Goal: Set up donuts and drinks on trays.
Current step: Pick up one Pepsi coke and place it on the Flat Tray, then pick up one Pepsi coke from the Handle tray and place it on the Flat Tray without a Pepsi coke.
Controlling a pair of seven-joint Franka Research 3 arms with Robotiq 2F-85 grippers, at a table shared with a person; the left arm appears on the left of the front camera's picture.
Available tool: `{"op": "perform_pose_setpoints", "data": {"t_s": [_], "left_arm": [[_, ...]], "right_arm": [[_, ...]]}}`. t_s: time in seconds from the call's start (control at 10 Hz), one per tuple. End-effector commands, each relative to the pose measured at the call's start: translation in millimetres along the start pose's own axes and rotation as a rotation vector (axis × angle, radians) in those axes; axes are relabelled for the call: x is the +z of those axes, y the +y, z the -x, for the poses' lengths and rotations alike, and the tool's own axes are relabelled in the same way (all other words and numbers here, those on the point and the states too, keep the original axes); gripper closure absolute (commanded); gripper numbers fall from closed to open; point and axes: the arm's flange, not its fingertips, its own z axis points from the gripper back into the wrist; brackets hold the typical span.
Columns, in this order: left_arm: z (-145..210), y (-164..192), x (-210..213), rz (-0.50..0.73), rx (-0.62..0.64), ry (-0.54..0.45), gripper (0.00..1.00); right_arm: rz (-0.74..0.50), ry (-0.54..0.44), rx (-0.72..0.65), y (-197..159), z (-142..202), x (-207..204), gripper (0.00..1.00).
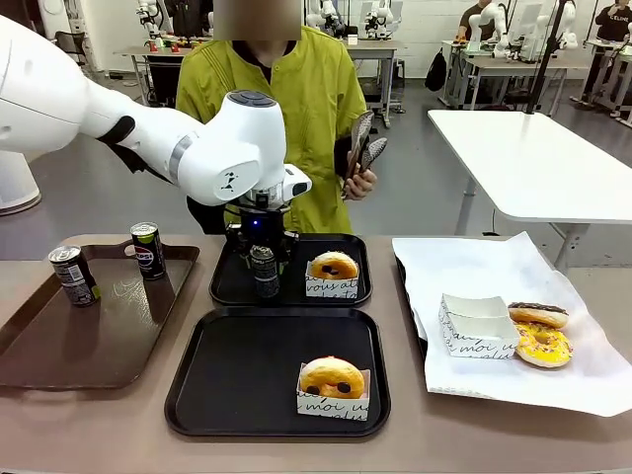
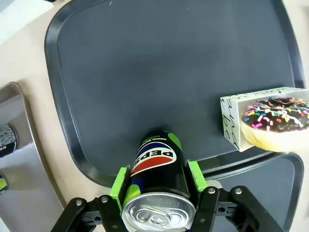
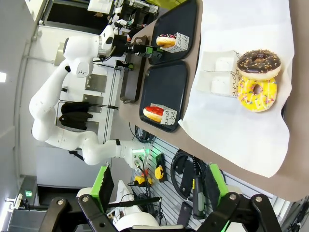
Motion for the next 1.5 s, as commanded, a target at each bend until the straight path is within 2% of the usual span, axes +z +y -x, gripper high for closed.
{"op": "perform_pose_setpoints", "data": {"t_s": [0.0,0.2,0.3,0.5,0.8,1.0,1.1,1.4], "left_arm": [[-11,-5,2,-0.035,0.044,0.028,0.0],[-6,2,11,-0.011,0.058,0.041,0.0],[7,7,32,0.002,0.053,0.042,0.17],[42,20,79,0.007,0.017,0.046,0.0],[93,46,106,0.016,0.004,0.11,0.0],[122,64,114,0.035,0.006,0.084,0.0],[92,40,112,-0.001,0.018,0.101,0.0],[92,40,112,-0.001,0.018,0.101,0.0]], "right_arm": [[-0.007,-0.006,0.005,1,0,-1,0.0],[-0.007,-0.006,0.005,1,0,-1,0.0],[-0.007,-0.006,0.005,1,0,-1,0.0],[-0.007,-0.006,0.005,1,0,-1,0.0],[-0.007,-0.006,0.005,1,0,-1,0.0],[-0.007,-0.006,0.005,1,0,-1,0.0],[-0.007,-0.006,0.005,1,0,-1,0.0],[-0.007,-0.006,0.005,1,0,-1,0.0]]}}
